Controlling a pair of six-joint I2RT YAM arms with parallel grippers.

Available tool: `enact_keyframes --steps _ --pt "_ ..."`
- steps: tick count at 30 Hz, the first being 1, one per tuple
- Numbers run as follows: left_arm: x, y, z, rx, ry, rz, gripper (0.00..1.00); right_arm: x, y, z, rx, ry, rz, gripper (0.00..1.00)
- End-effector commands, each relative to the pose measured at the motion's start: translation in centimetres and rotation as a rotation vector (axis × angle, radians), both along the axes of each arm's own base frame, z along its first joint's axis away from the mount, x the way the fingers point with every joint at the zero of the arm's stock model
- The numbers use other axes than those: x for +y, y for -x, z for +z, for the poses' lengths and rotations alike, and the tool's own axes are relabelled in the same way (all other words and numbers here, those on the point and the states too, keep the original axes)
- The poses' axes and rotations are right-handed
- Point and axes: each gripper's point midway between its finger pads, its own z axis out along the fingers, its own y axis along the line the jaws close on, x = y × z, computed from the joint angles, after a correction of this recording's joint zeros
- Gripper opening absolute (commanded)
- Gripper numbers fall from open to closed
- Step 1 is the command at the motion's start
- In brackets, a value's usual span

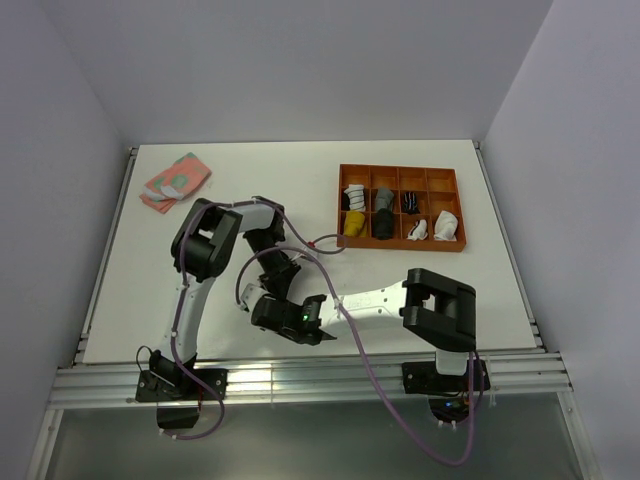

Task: Roll the socks
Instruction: Pick up the sock at the center of the board.

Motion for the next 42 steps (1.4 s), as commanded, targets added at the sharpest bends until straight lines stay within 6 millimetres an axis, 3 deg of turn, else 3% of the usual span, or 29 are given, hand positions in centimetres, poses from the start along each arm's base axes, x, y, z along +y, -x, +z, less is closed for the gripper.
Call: enact_keyframes --steps 1,17,29,36,42 --pt "-0.8 -3.7 -0.5 -0.206 0.125 -0.005 0.41 -0.9 1.4 -1.1 0.064 0.019 0.008 0.0" --pt "2.5 -6.8 0.9 -0.301 0.115 0.08 0.48 -1.9 -0.1 0.0 0.078 -0.013 -0.045 0.0" --pt "5.5 -12.6 4.1 -0.402 0.139 0.295 0.43 -3.3 -1.8 1.0 0.116 -0.078 -0.147 0.0" --pt "7.4 -14.5 7.1 -0.446 0.193 0.441 0.39 -4.5 -3.8 3.0 0.134 -0.169 -0.234 0.0" --pt "8.5 -14.5 8.0 -0.469 0.2 0.489 0.38 -5.7 -6.1 5.7 0.137 -0.274 -0.316 0.0"
